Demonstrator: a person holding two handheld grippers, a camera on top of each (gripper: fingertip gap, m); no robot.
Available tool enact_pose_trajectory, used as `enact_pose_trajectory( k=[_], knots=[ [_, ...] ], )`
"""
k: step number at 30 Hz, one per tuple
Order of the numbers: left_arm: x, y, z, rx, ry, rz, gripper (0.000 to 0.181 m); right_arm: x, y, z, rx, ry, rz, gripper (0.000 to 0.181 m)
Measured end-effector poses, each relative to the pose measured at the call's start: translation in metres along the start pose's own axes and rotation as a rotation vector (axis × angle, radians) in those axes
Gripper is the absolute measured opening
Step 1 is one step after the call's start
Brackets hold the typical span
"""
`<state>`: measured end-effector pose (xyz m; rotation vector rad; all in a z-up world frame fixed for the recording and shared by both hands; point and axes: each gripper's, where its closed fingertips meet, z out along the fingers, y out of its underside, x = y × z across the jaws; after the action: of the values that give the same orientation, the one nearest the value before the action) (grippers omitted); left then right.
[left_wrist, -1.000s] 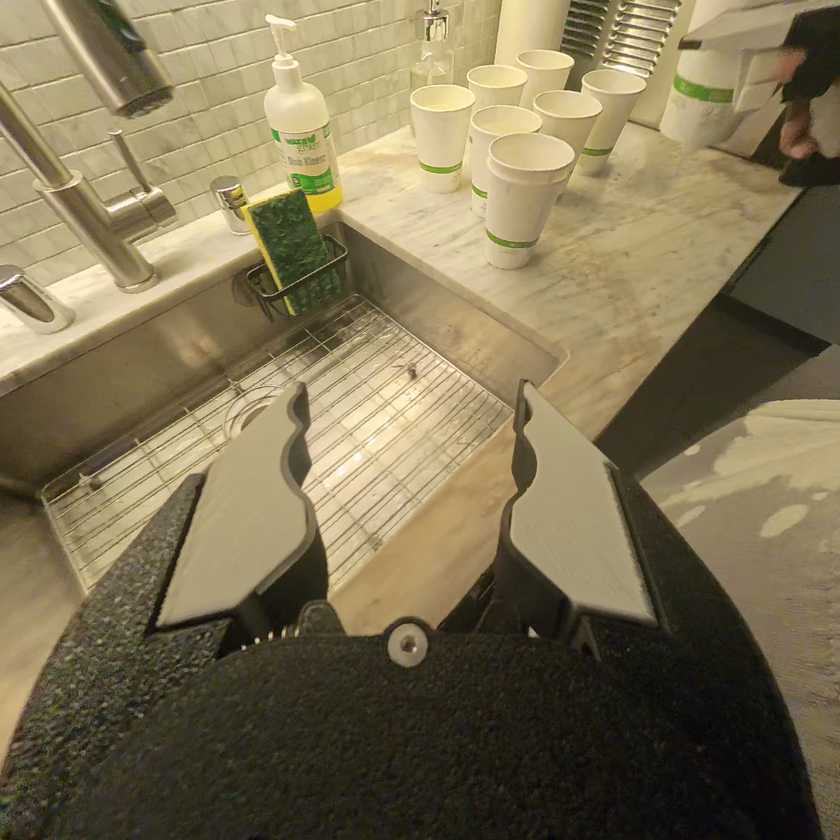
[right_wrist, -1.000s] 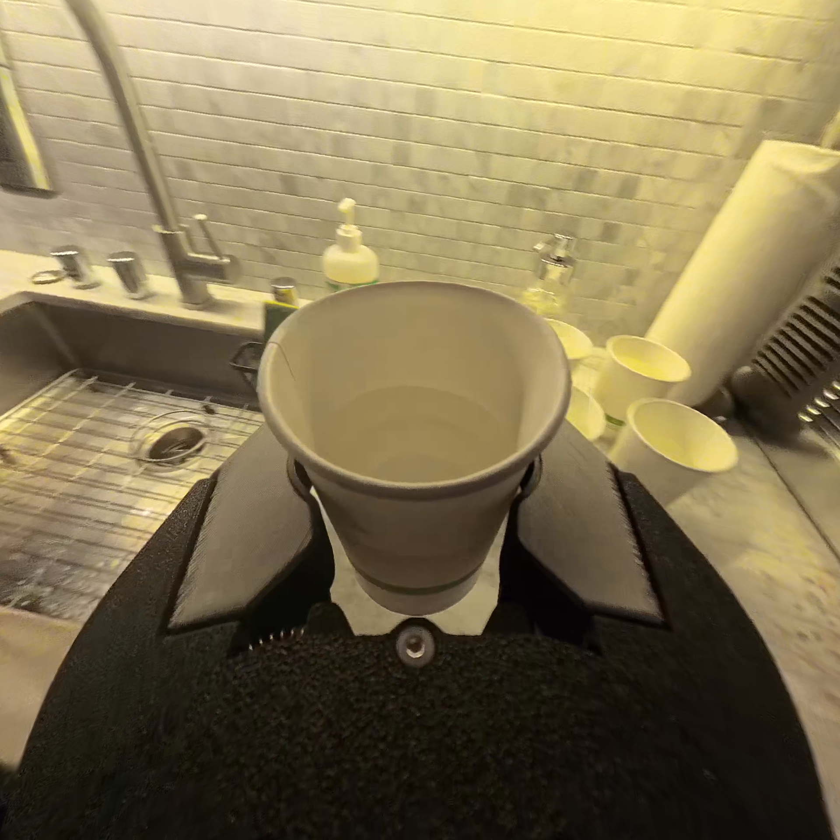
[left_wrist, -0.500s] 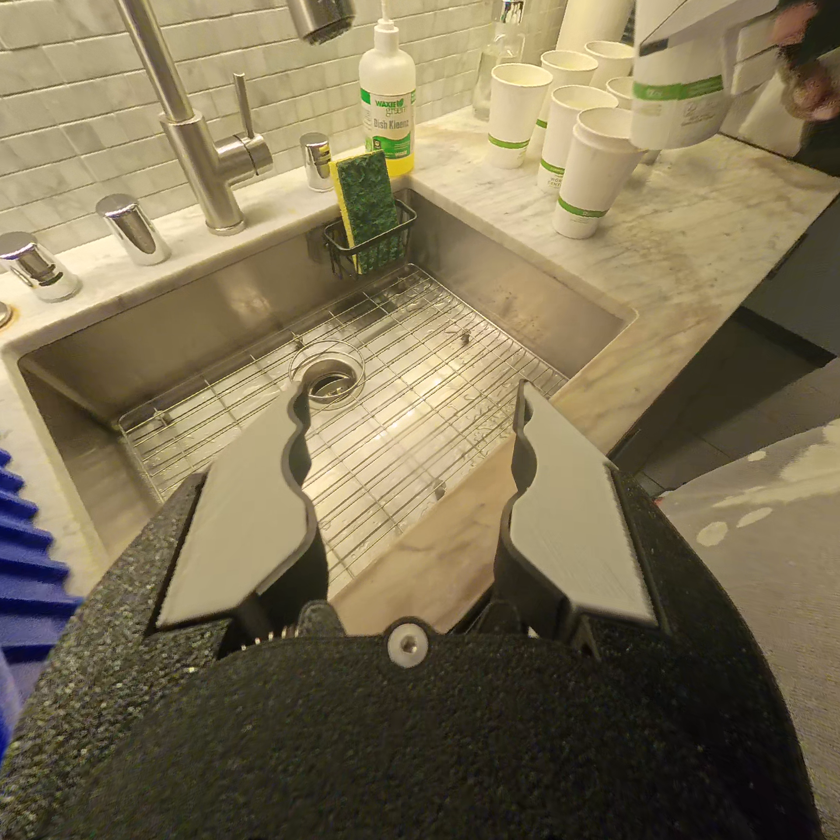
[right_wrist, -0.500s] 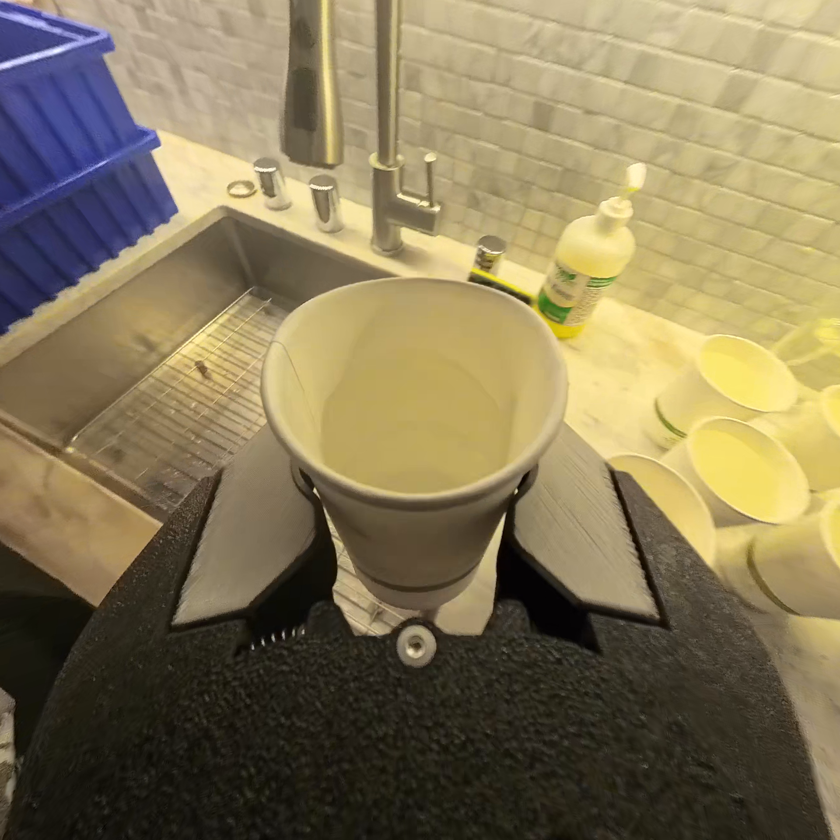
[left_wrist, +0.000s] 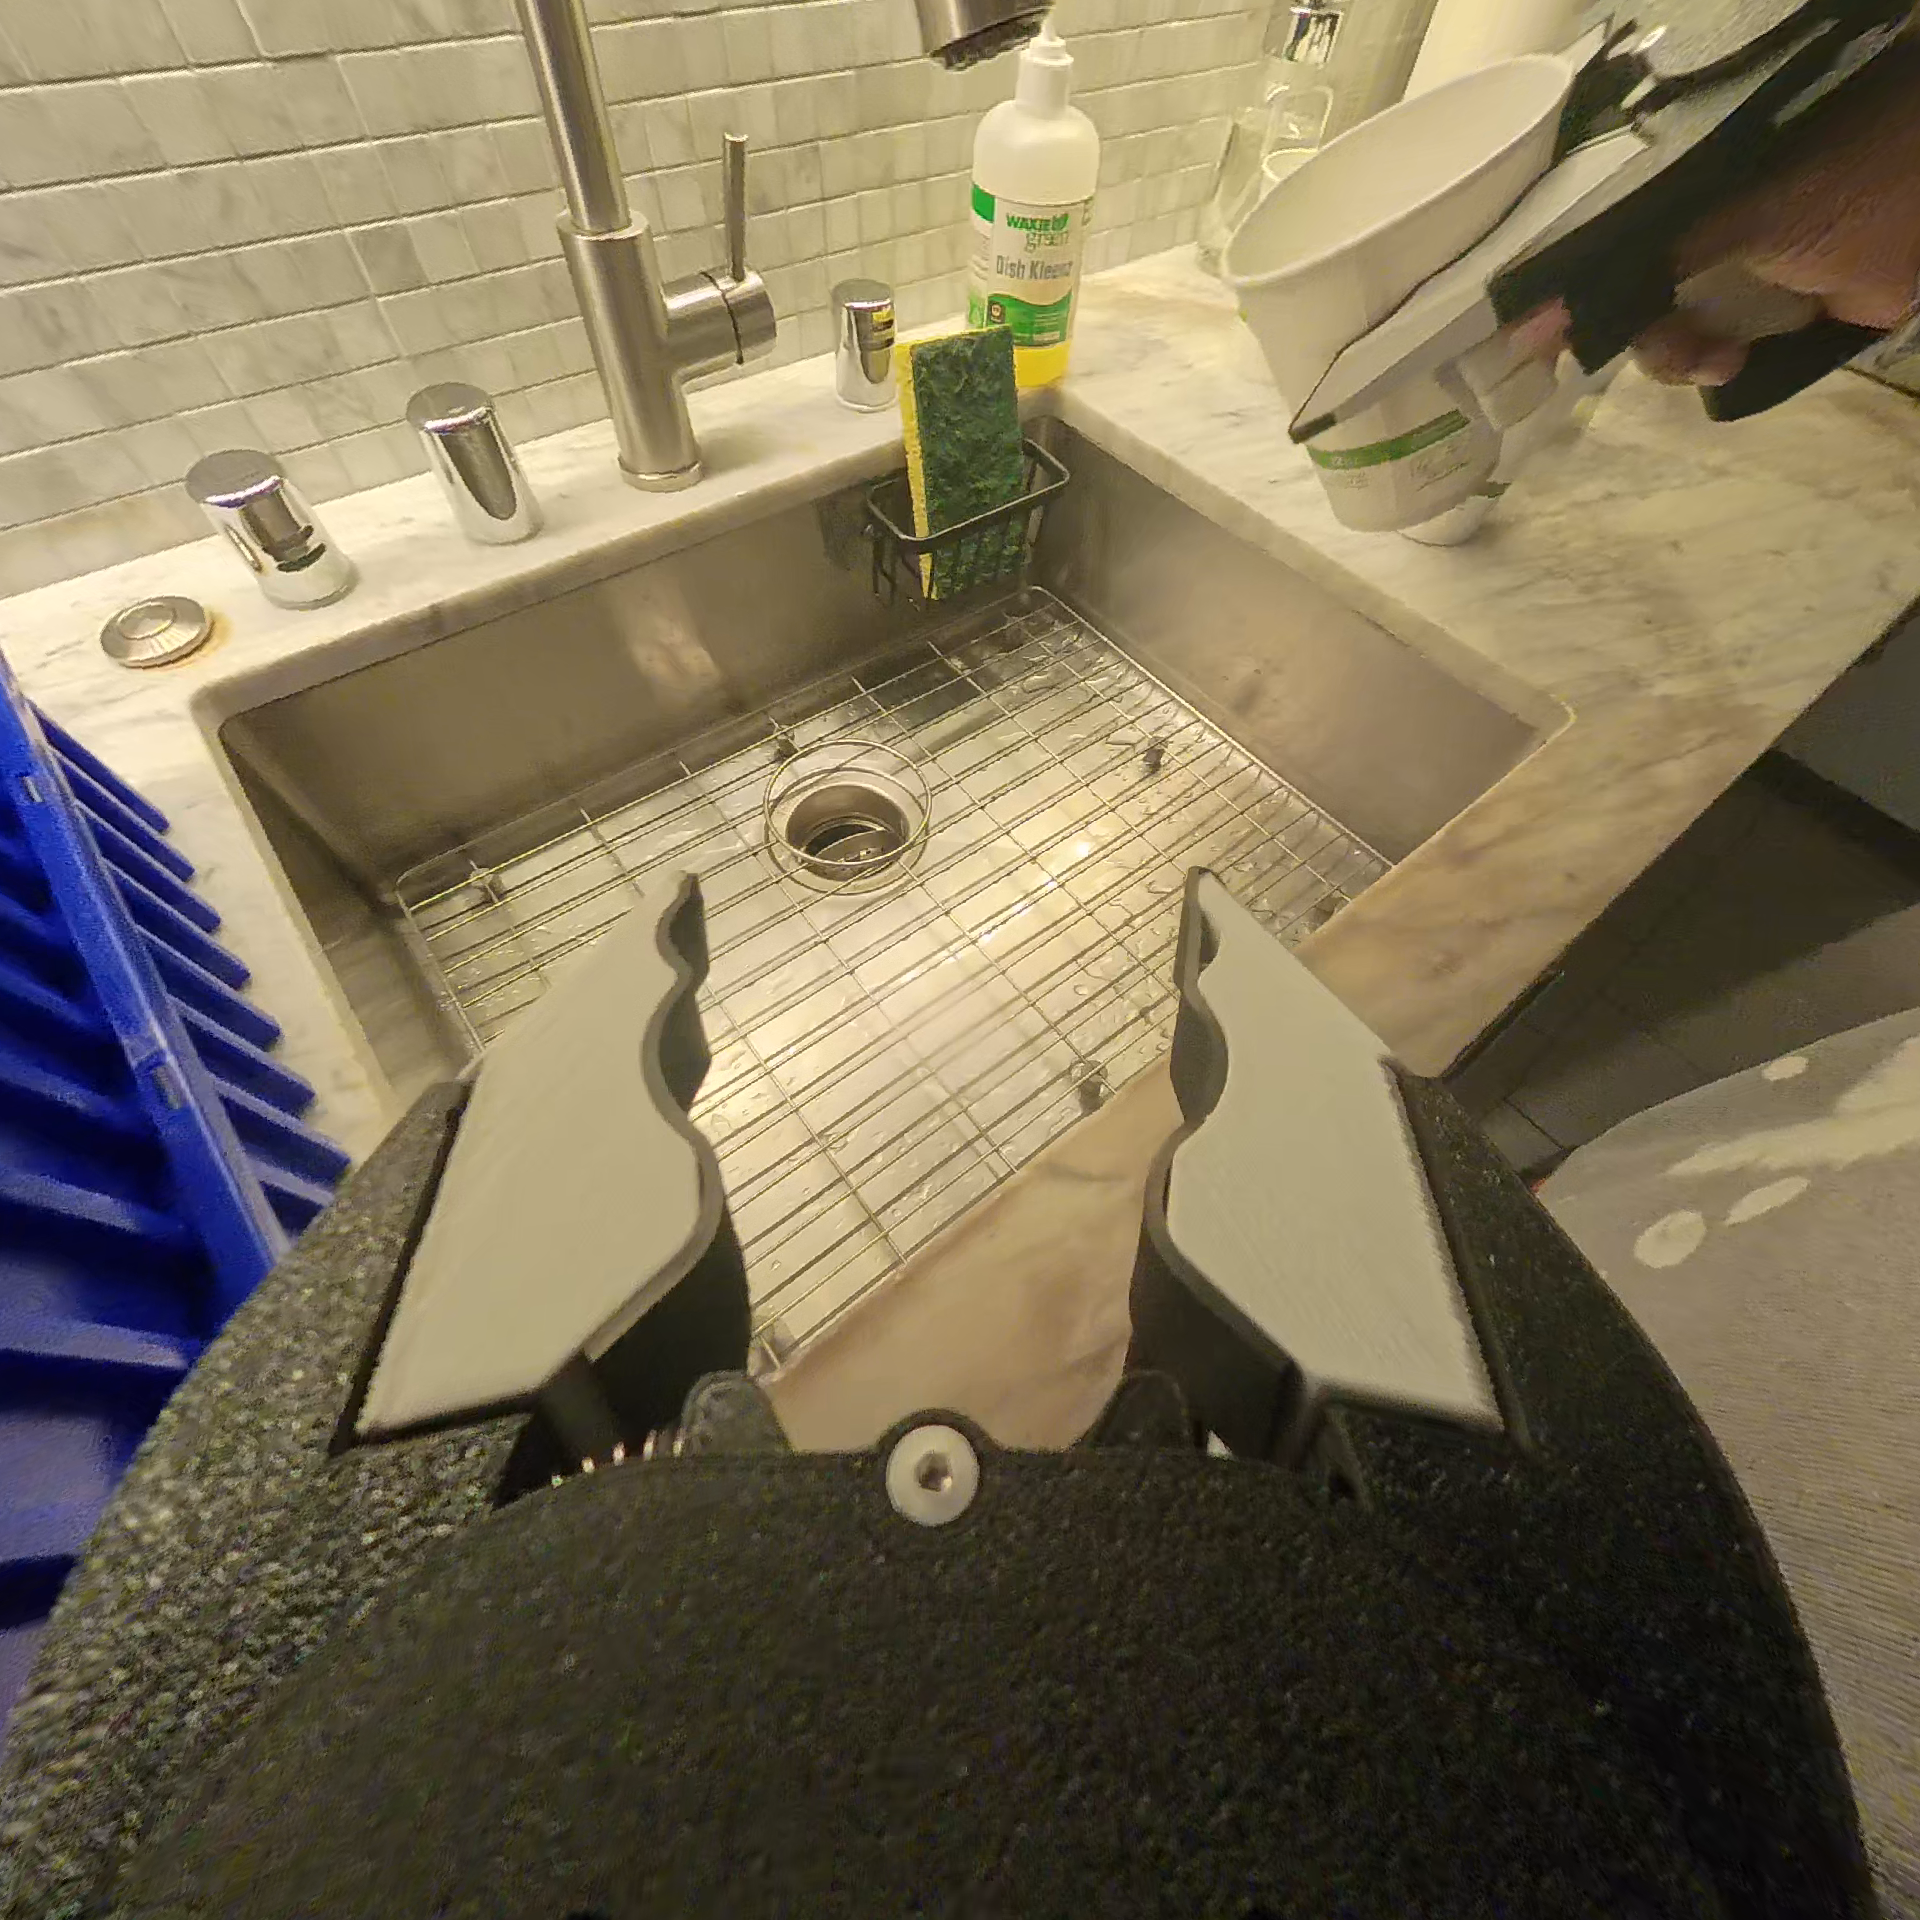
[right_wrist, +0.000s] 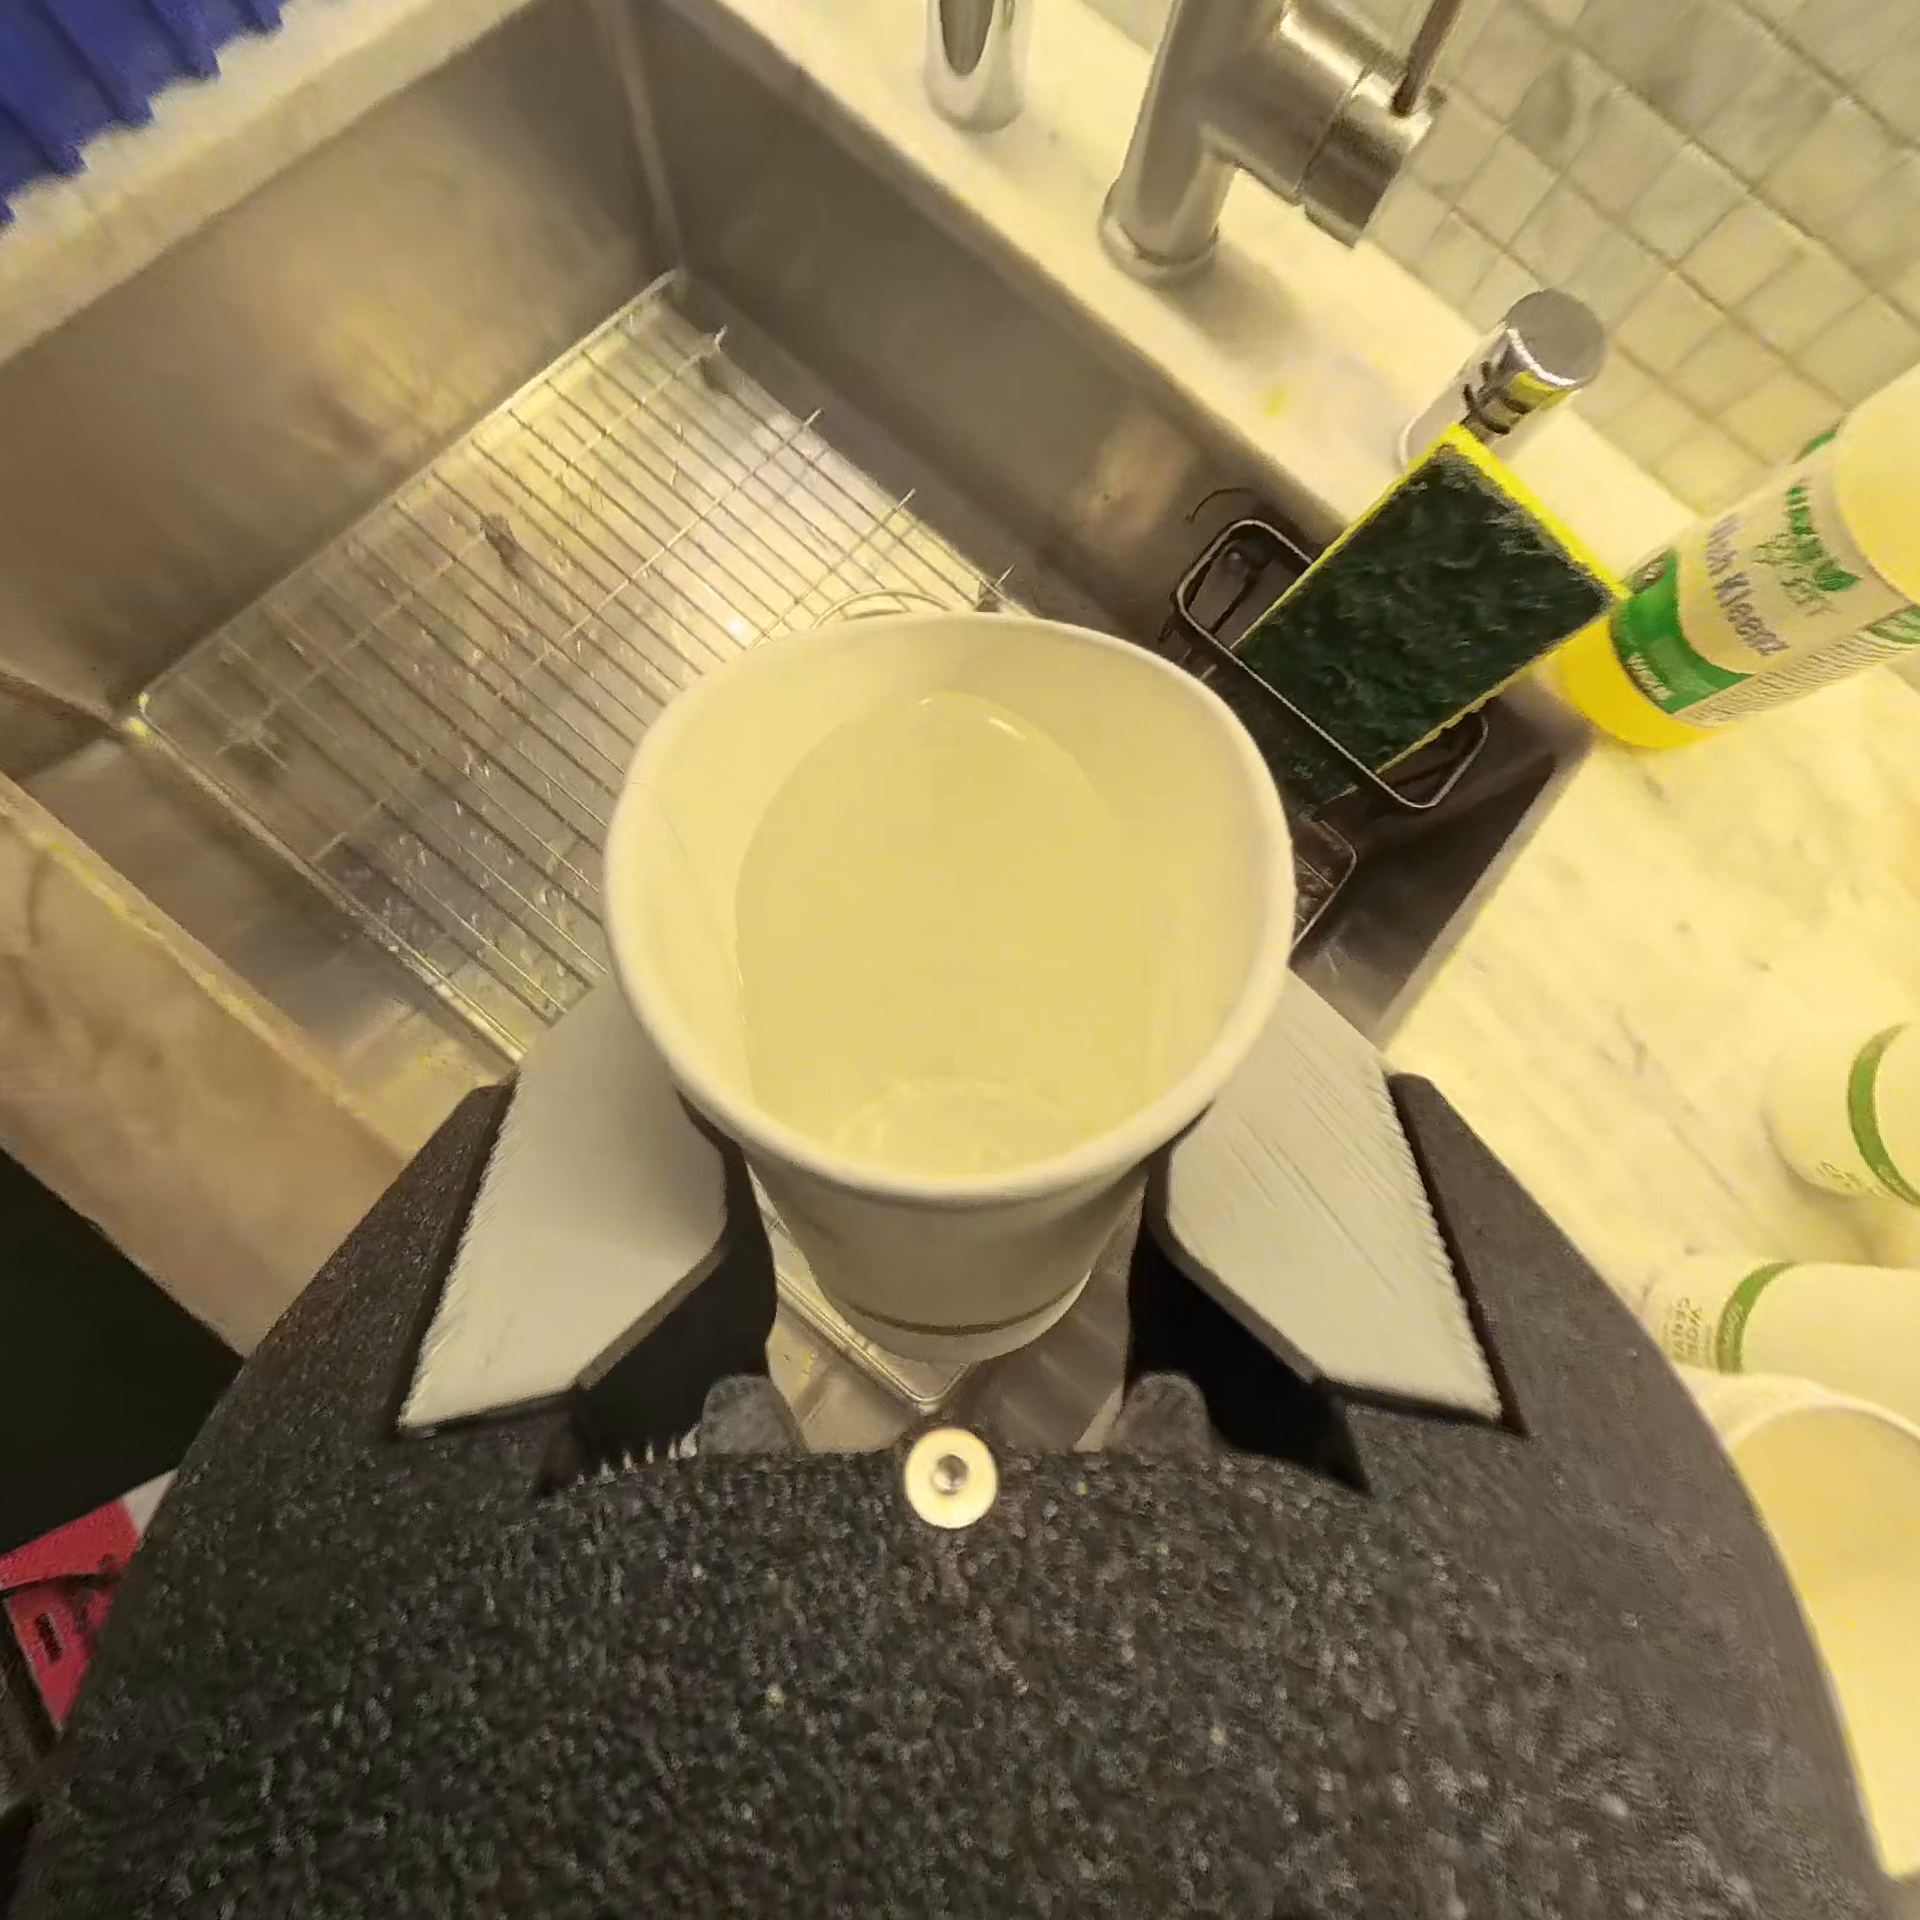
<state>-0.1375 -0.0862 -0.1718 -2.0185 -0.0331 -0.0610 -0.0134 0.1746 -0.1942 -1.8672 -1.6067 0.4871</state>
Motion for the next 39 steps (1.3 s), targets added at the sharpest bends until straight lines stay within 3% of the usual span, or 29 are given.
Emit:
enact_pose_trajectory(
  k=[12, 22, 39],
  knots=[
    [-0.012, 0.010, -0.007, -0.017, -0.007, -0.014, 0.091, -0.018, 0.017, 0.041, -0.228, -0.080, -0.151, 0.080],
    [-0.009, 0.013, -0.004, -0.025, 0.010, -0.011, 0.091, -0.028, 0.027, 0.039, -0.372, -0.131, -0.293, 0.080],
    [-0.003, 0.016, 0.000, -0.032, 0.032, 0.008, 0.091, -0.024, 0.014, 0.032, -0.473, -0.115, -0.436, 0.080]
  ],
)
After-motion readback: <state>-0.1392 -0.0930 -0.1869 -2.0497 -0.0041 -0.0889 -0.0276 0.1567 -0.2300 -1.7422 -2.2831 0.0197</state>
